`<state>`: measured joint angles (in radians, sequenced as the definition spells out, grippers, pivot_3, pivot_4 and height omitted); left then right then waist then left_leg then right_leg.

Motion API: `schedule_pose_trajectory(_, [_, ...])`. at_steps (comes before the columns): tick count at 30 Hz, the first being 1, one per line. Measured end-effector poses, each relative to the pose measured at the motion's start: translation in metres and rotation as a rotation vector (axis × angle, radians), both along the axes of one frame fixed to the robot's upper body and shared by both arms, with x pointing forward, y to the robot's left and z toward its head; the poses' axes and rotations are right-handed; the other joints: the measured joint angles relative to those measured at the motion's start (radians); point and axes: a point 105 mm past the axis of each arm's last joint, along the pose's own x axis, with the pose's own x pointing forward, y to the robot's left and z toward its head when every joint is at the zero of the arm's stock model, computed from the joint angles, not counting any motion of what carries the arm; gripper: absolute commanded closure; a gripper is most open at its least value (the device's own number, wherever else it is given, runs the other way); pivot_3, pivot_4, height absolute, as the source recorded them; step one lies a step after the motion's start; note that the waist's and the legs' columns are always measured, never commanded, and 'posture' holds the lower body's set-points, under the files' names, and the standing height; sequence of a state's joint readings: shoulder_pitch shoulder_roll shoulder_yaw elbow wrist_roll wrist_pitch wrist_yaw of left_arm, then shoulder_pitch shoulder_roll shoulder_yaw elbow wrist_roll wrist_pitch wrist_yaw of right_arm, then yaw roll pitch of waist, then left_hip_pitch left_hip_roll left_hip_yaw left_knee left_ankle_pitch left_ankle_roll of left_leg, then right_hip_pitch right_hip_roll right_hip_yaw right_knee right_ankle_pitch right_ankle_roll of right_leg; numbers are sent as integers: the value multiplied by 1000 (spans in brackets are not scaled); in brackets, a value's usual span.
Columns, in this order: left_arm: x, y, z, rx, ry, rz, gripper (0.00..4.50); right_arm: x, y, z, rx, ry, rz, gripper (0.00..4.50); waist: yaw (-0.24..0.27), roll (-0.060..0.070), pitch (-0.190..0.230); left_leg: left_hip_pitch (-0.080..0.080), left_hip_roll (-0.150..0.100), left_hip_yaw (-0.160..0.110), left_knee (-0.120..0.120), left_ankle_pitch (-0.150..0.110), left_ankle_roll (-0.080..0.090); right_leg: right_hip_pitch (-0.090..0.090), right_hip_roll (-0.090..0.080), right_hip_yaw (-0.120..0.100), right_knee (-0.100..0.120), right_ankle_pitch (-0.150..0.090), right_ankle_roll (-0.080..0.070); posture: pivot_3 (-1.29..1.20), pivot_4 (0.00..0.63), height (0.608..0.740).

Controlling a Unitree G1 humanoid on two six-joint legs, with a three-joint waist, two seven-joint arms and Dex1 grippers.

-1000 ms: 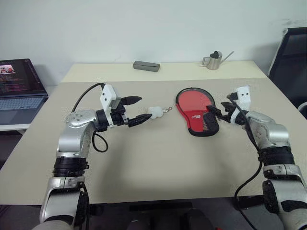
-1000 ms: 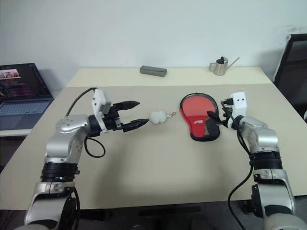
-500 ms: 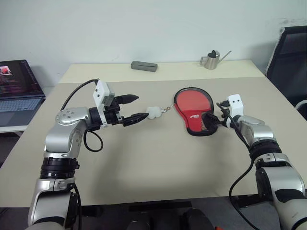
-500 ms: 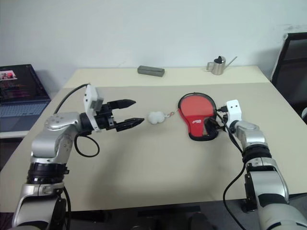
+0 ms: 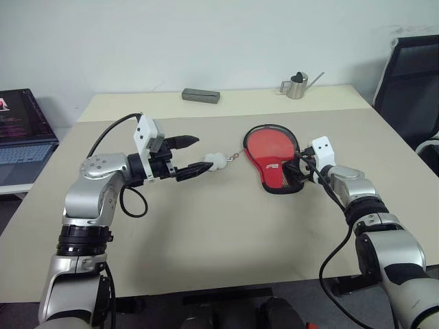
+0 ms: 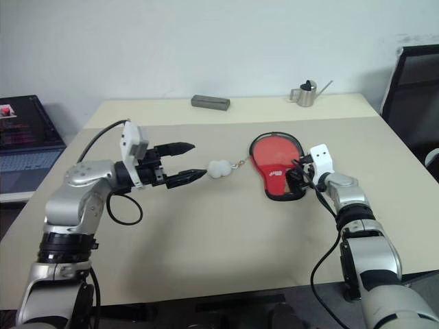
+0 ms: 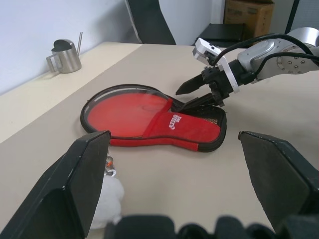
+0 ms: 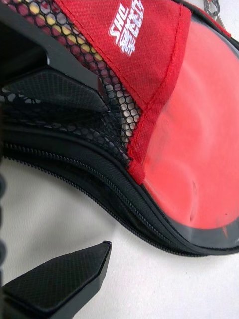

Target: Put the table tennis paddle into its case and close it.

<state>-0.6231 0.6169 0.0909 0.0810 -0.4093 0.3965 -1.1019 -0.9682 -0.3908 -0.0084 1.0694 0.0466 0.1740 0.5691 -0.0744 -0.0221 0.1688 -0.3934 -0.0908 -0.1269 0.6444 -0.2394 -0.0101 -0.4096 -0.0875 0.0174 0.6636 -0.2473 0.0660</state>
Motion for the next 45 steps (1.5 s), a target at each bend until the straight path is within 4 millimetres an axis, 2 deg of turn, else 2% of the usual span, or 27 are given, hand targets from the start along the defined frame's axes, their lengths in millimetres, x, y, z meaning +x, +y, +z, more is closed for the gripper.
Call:
schedule_pose_trajectory(8, [0,0,0,11,-17,-4,0,2,7,-3,19,45,-10,23,-13,0,0,3,1,0,-1,0,0,3,1,0,0,0,0,0,150,740])
schedule_pose_trajectory(11, [0,1,1,13,-22,-2,0,3,7,-4,60,76,-32,517,-13,0,0,4,0,0,0,0,0,4,1,1,0,0,-1,0,150,740])
schedule_pose_trajectory(20, [1,2,0,14,-21,1,0,-1,21,-8,127,136,7,3451,-13,0,0,7,0,0,-1,0,0,6,1,1,1,1,-1,0,150,740])
schedule_pose_trajectory(24, [3,3,-2,16,-15,6,0,0,21,-8,144,141,-4,4491,-13,0,0,8,0,0,-1,0,0,6,1,1,1,1,-1,0,150,740])
schedule_pose_trajectory(30, [2,11,-4,42,-10,18,0,0,20,-7,172,152,-26,4491,-12,0,0,8,0,0,-1,0,0,6,1,1,1,1,-1,0,150,740])
schedule_pose_trajectory(35, [-11,27,-28,88,104,21,0,-2,17,-6,208,168,-57,4491,-8,0,0,7,0,0,-2,0,0,5,0,1,0,0,-1,0,150,740])
schedule_pose_trajectory(39, [-31,25,-35,108,169,-48,0,-6,16,-3,206,172,-74,4491,-5,0,0,7,0,-1,-3,0,0,5,0,1,-1,0,-1,0,150,740])
schedule_pose_trajectory(42, [-56,20,-45,131,237,-130,0,-14,16,-1,200,171,-83,4491,-3,1,0,6,1,-1,-5,-1,0,4,0,0,-1,-1,-2,0,150,740])
schedule_pose_trajectory(45, [-66,18,-50,135,281,-159,0,-25,15,-1,196,187,-101,4491,10,1,0,6,1,-2,-8,-1,-1,3,0,-1,-2,-2,-3,0,150,740])
